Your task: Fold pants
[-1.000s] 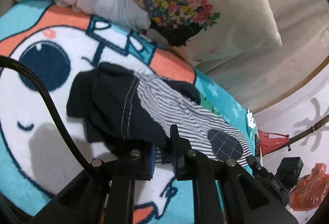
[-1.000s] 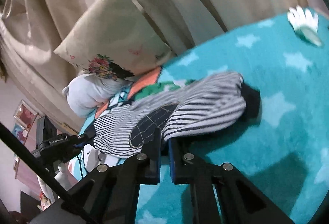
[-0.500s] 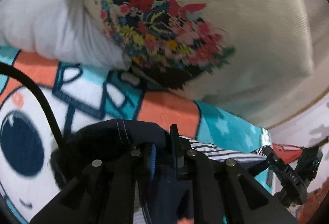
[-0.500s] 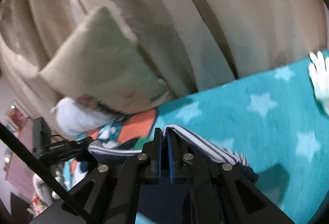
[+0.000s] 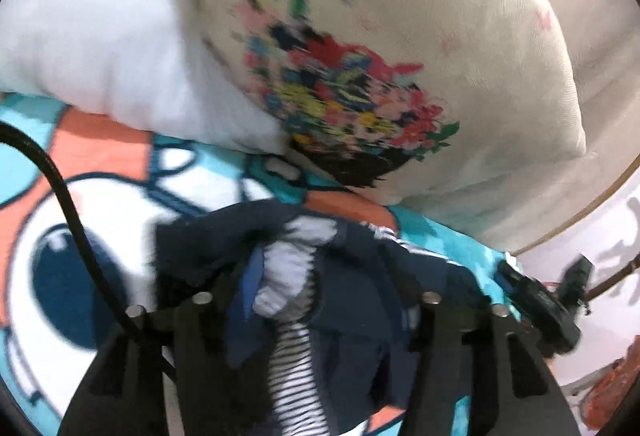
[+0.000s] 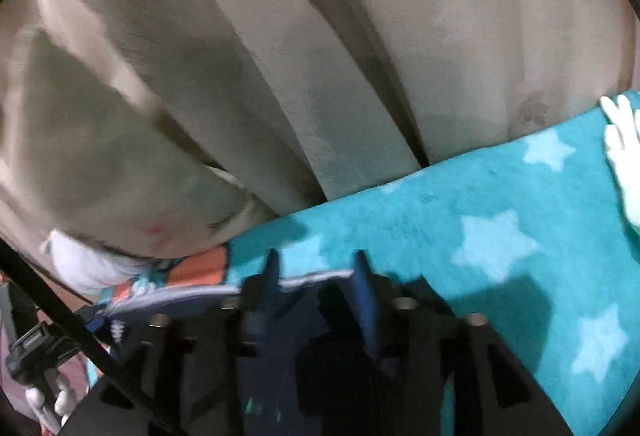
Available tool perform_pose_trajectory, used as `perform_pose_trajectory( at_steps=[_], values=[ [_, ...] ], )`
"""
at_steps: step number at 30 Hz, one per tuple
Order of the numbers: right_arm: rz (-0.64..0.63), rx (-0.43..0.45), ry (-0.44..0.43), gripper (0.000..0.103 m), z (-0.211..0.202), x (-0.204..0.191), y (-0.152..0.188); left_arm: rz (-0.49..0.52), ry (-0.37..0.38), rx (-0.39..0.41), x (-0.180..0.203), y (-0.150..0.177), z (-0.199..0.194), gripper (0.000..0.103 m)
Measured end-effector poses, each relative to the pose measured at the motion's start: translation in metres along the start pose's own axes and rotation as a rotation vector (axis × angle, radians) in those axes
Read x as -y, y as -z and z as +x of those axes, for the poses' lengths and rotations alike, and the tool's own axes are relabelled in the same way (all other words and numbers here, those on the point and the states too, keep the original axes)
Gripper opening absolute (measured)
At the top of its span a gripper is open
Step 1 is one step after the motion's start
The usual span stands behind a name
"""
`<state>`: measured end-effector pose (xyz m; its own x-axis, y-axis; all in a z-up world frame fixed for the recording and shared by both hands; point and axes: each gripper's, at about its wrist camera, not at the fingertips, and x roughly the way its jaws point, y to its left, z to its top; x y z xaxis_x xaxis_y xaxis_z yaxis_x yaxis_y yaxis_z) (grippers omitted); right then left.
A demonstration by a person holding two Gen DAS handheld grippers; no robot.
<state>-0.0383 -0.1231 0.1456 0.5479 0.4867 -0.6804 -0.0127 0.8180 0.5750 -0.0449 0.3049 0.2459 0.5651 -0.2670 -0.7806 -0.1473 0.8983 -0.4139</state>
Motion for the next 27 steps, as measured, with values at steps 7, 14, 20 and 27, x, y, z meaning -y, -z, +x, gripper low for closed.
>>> perform_pose_trajectory(
  at_steps=[7, 14, 20, 27],
  values=[
    [-0.031, -0.033, 0.01, 0.057, -0.049, 0.02, 0.048, -0.077, -0.018, -0.093, -0.034, 0.036, -0.014, 0.063],
    [0.008, -0.058, 0.031, 0.061, -0.056, 0.05, 0.088, -0.08, -0.061, -0.145, -0.044, 0.073, -0.008, 0.066],
    [0.025, -0.059, 0.022, 0.064, -0.049, 0.048, 0.101, -0.051, -0.083, -0.145, -0.034, 0.086, 0.005, 0.091],
    [-0.038, -0.054, 0.019, 0.066, -0.029, 0.017, 0.109, 0.064, -0.203, -0.124, 0.006, 0.095, 0.023, 0.035]
  ],
)
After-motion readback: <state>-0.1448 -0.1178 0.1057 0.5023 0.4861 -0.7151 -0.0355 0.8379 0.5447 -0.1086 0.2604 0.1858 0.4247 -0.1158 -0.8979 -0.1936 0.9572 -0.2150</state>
